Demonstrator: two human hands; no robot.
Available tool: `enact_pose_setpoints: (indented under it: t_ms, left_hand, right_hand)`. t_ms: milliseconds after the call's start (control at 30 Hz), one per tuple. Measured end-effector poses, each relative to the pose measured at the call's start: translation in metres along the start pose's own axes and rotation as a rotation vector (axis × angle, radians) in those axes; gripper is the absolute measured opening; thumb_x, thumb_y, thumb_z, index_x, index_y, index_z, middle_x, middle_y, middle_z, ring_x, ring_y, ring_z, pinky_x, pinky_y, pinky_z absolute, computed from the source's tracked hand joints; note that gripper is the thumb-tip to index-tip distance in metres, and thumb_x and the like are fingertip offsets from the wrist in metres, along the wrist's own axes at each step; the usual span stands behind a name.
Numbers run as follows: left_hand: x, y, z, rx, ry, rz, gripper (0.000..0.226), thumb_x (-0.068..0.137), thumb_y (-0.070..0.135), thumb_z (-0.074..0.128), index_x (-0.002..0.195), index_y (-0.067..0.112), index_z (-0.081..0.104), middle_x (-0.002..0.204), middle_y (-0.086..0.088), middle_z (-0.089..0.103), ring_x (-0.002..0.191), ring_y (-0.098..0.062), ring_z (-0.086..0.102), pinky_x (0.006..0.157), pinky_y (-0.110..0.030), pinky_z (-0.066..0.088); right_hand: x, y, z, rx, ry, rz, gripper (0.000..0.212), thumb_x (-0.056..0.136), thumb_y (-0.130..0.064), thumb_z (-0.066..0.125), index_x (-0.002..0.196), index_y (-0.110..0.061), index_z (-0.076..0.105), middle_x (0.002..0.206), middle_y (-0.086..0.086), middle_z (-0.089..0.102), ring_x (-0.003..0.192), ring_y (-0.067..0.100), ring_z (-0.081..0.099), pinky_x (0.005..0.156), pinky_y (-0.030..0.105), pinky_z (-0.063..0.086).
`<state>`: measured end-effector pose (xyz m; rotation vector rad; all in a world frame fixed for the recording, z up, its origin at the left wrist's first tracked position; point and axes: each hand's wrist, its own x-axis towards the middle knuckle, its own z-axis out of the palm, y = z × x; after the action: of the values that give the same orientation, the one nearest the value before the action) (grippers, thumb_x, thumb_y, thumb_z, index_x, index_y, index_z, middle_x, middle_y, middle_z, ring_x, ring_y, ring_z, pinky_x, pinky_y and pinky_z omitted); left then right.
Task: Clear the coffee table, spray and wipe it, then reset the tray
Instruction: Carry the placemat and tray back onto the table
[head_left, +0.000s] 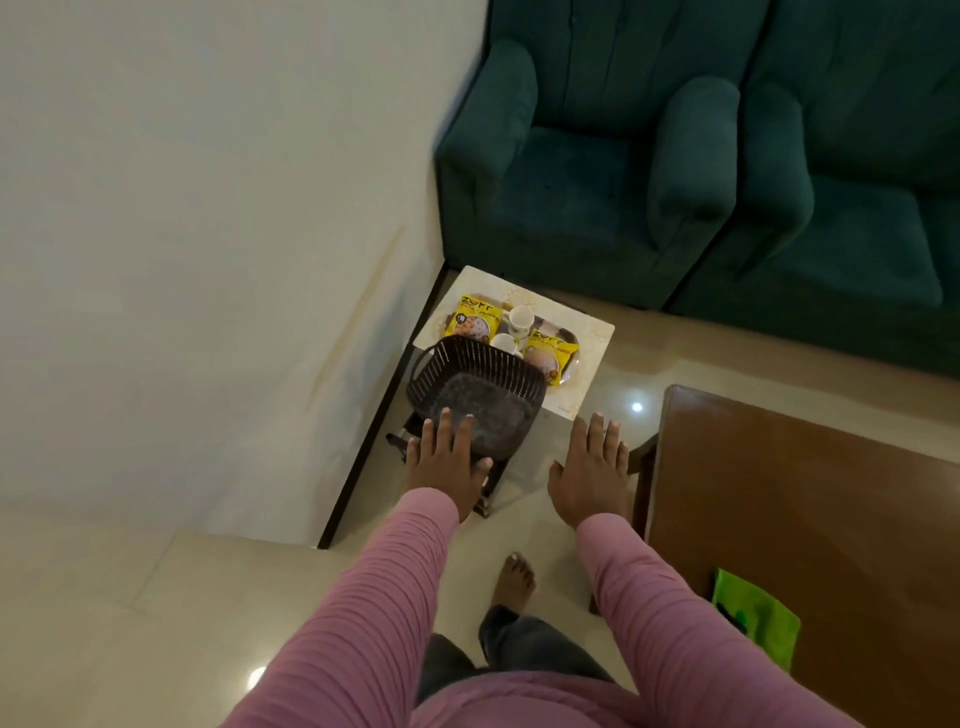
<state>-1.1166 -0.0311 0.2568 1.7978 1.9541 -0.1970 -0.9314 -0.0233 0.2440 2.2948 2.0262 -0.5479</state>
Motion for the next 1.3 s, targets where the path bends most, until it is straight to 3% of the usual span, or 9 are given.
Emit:
enact_pose_setpoints:
  t_ms: [367,867,1067,1300]
  left_hand:
    - [0.084,-0.018,-0.051,0.033,-0.022,-0.024,0.068,0.099,0.052,0.028,0.154,0.025,-0.004,0.162,-0.007,-0.008,0.149,-0.032,-0.006,0.119,-0.049,0.002]
    - [0.236,-0.047,-0.097,0.142,-0.075,0.18,0.066,0.1,0.052,0.027,0.153,0.024,-0.001,0.163,-0.006,-0.006,0.149,-0.032,-0.005,0.12,-0.053,0.005]
    - [0.305,-0.046,-0.071,0.161,-0.132,0.144,0.067,0.099,0.053,0.028,0.153,0.025,0.0,0.163,-0.007,-0.004,0.149,-0.032,-0.004,0.119,-0.053,0.006]
    - [0.425,-0.058,-0.004,0.27,-0.101,0.164,0.069,0.099,0.048,0.034,0.153,0.015,0.006,0.162,-0.011,0.003,0.148,-0.035,0.006,0.118,-0.054,0.011]
  right_hand:
    - [0.093,-0.04,-0.022,0.032,-0.031,0.006,0.074,0.094,-0.036,0.045,0.151,-0.012,0.005,0.16,0.013,0.0,0.147,0.033,-0.006,0.119,0.046,0.002]
    - [0.196,-0.067,-0.019,0.015,-0.038,0.243,0.074,0.095,-0.034,0.046,0.151,-0.011,0.004,0.16,0.015,0.001,0.146,0.034,-0.006,0.119,0.046,0.002]
    - [0.263,-0.048,0.012,0.008,-0.104,0.251,0.074,0.095,-0.033,0.048,0.151,-0.01,0.006,0.159,0.016,0.004,0.146,0.035,-0.003,0.119,0.048,0.005]
    - [0.367,-0.004,0.1,0.107,-0.191,0.336,0.073,0.095,-0.034,0.047,0.151,-0.008,0.008,0.16,0.015,0.003,0.146,0.035,-0.003,0.119,0.047,0.006]
